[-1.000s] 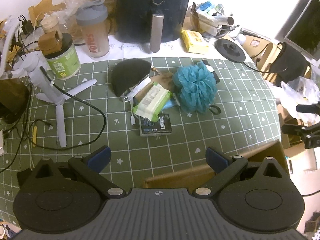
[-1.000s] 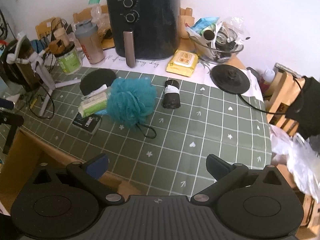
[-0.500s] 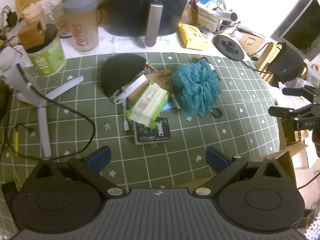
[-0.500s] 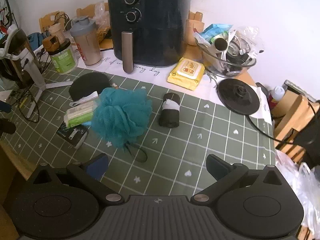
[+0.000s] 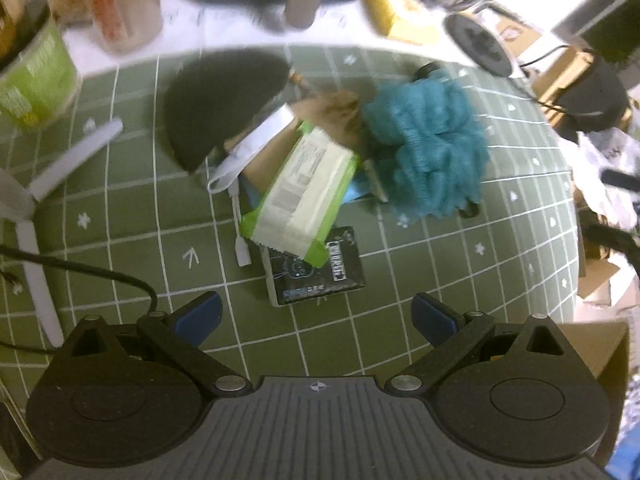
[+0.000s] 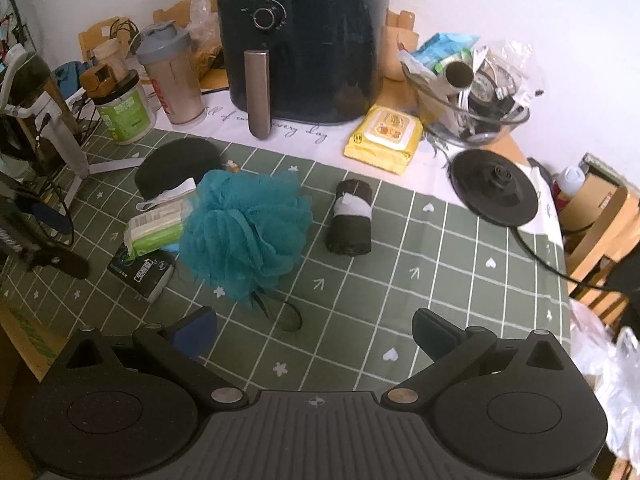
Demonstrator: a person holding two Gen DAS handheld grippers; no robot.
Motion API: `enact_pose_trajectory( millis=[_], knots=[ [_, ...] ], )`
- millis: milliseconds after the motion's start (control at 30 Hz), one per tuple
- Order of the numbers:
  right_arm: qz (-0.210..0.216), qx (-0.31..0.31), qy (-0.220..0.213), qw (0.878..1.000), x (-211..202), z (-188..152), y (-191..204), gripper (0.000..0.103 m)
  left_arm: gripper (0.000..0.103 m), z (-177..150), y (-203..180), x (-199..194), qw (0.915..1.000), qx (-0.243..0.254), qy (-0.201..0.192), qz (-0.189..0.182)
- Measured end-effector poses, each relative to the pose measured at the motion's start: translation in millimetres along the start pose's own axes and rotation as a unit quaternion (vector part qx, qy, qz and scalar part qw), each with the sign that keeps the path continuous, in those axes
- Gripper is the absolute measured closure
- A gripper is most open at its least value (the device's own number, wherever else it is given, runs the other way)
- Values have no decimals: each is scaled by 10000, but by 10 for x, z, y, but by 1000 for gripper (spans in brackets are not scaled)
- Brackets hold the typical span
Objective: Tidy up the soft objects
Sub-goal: 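Grasp the black card package with the left gripper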
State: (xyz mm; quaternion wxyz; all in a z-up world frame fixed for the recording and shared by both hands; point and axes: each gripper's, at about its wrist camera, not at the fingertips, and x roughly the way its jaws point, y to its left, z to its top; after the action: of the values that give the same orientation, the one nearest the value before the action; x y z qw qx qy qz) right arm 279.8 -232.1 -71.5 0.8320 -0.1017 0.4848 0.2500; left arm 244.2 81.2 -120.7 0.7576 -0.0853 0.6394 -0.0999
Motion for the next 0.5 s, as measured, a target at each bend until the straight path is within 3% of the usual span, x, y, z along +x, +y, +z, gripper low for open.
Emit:
enact_pose_trajectory(
  millis=[167, 500],
  knots=[
    [-3, 220, 60, 9997, 3, -56, -54, 0, 0, 204, 43, 206, 9986, -254, 441, -112],
    [-92, 565, 97, 9983, -28, -146, -130, 0, 0, 439, -29, 729, 9932, -427, 1036, 327]
  ],
)
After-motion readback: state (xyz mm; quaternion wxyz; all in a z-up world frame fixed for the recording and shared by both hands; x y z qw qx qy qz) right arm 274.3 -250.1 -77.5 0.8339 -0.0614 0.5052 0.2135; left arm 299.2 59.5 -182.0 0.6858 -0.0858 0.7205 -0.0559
